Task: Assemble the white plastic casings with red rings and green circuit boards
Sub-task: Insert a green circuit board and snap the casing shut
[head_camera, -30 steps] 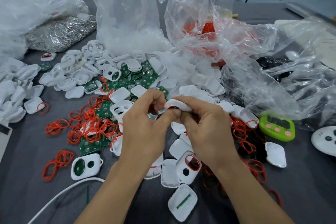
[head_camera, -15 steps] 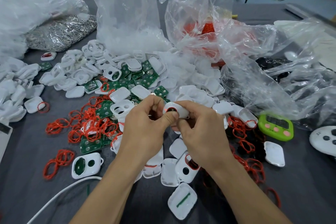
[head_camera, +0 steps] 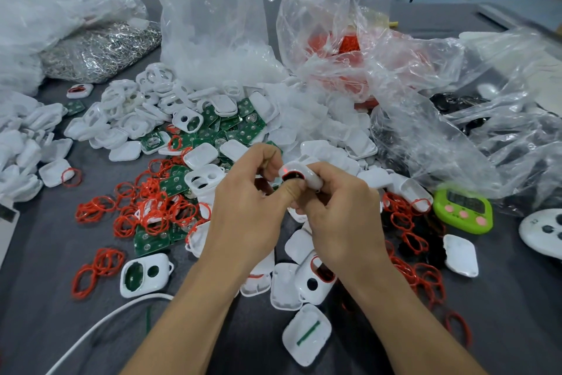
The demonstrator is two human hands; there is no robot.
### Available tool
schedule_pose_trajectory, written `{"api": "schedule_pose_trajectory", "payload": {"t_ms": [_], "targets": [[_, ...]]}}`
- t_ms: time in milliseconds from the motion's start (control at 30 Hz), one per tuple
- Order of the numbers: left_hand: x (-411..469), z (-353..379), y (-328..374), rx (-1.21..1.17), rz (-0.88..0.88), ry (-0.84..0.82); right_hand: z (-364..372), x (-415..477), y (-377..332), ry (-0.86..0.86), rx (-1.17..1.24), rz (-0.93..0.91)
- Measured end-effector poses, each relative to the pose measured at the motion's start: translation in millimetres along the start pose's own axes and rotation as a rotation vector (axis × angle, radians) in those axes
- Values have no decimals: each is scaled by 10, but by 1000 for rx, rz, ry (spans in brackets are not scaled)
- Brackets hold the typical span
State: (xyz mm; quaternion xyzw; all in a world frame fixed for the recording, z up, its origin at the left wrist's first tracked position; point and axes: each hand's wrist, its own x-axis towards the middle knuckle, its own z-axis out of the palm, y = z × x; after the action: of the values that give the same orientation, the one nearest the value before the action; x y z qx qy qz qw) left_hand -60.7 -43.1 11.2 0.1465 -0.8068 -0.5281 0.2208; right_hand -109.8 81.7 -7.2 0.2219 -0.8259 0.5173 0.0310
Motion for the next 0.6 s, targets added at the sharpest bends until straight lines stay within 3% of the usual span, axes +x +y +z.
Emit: {"api": "schedule_pose_trajectory", "payload": {"t_ms": [600], "targets": [[22,-80,-80,52,-3,-30,63,-18,49,-49,-195,-29]]}}
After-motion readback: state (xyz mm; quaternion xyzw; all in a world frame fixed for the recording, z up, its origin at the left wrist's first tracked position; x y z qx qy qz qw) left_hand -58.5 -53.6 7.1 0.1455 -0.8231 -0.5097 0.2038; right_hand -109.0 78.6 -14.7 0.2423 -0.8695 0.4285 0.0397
